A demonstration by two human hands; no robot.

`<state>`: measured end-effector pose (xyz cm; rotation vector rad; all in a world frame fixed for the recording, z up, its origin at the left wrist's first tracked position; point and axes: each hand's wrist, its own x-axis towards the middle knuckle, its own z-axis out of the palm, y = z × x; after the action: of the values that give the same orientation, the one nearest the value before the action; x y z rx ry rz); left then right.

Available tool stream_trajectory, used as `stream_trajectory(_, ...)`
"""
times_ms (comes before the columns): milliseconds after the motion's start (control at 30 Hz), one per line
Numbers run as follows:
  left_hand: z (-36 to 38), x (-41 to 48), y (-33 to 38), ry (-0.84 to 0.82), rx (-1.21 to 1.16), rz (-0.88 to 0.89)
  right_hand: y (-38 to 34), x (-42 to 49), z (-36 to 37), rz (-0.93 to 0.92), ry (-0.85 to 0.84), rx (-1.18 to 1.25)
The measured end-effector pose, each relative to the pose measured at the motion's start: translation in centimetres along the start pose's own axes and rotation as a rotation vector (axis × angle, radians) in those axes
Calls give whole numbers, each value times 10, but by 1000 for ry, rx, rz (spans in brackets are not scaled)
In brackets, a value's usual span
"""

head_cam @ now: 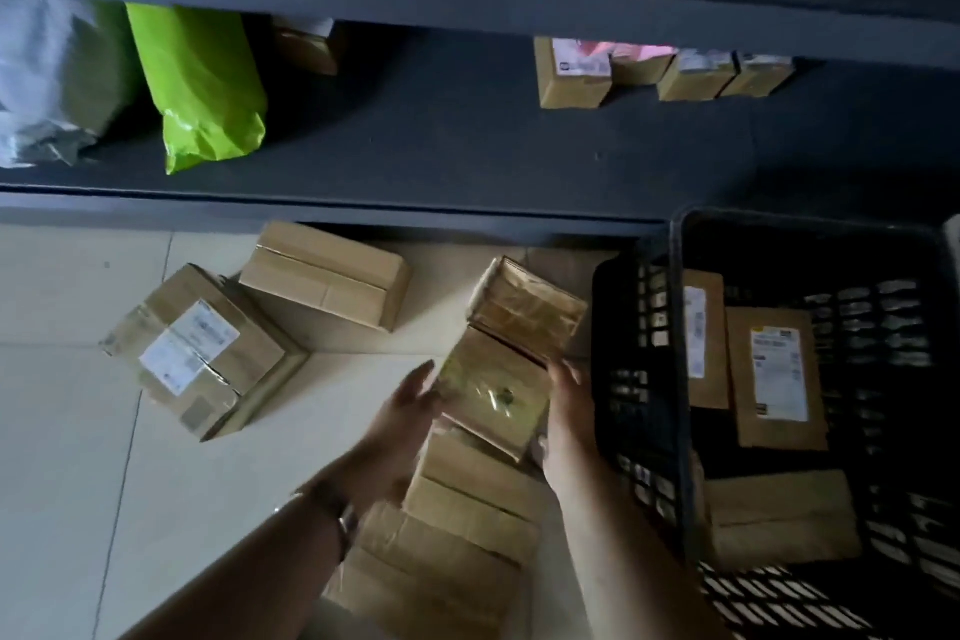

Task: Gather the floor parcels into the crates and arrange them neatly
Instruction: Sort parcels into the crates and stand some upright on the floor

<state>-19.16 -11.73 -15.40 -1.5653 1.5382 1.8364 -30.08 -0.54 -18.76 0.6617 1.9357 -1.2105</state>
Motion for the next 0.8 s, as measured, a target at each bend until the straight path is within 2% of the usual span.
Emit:
stream_trajectory(100,-16,2,-7,-142,-46,32,9,4,21,13,148,34)
stream_trajectory(200,-40,-3,-6,-94,-189,-36,9,-24,36,-41,227,37)
stream_trajectory(300,-42,-23,4,-175,-272,-15,17,-67,64,-68,104,-20)
stream_trajectory(367,-30,-37,16,-190,-227,-33,31,-92,86,0,29,-112)
stream_trajectory(433,-32,-34,11,-61,-90,19,34,-101,97,31,60,-317)
stream_trajectory(533,-72,-8,-1,233,186,100,14,-89,94,3,99,-315)
stream_trajectory(600,-114,10,-20,359,243,-25,13,-76,97,-55,42,-349)
stream_trajectory(667,-147,23,-30,405,214,-137,19,-64,104,-34,-9,-347)
stream_trajectory(800,-179,62,-37,384,142,-137,35,-46,136,31,-83,-285)
